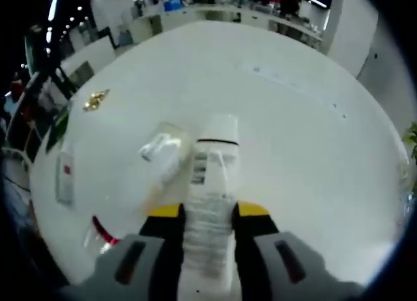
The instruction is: Arrange the skincare products in the storage area until every visible bottle or jar stands upright without overlapping.
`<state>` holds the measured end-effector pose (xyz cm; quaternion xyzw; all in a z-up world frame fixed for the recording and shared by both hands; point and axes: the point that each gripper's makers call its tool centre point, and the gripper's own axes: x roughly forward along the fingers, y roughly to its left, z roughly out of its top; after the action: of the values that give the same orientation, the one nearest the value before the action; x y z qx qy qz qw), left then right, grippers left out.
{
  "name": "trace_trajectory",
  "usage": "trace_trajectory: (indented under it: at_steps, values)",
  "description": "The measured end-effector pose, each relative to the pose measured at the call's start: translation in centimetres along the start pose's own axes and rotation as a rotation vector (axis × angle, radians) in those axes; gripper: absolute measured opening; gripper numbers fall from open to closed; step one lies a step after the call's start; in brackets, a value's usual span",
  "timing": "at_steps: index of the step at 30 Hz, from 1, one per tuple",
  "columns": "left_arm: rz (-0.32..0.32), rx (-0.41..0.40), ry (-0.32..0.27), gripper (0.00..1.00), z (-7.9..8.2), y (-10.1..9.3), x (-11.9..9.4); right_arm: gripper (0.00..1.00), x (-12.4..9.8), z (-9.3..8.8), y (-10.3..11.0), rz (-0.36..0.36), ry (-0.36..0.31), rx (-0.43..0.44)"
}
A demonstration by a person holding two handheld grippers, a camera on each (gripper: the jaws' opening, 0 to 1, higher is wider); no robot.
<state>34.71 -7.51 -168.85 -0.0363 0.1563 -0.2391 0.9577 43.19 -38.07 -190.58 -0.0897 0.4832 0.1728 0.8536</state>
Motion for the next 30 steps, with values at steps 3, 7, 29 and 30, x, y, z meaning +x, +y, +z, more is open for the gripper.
trace_trajectory:
  at_steps: [3,7,29,30]
  values:
    - [0.001,-0.016,-0.001,0.96,-0.1,-0.2,-0.1,0.24,0.0,0.0,-0.1,0.019,-0.005,0.011]
    - [0.001,-0.029,-0.01,0.95,0.0,-0.6,-0.1,0.22,-0.2,0.0,-0.1,0.038,-0.004,0.019]
    - [0.003,-0.031,-0.025,0.93,0.1,-1.3,-1.1,0.15,-2.8,0.1,-2.3,0.079,-0.073,0.219]
    - [0.003,-0.032,-0.024,0.92,0.0,-1.4,-1.1,0.15,-2.9,0.2,-2.3,0.085,-0.081,0.238]
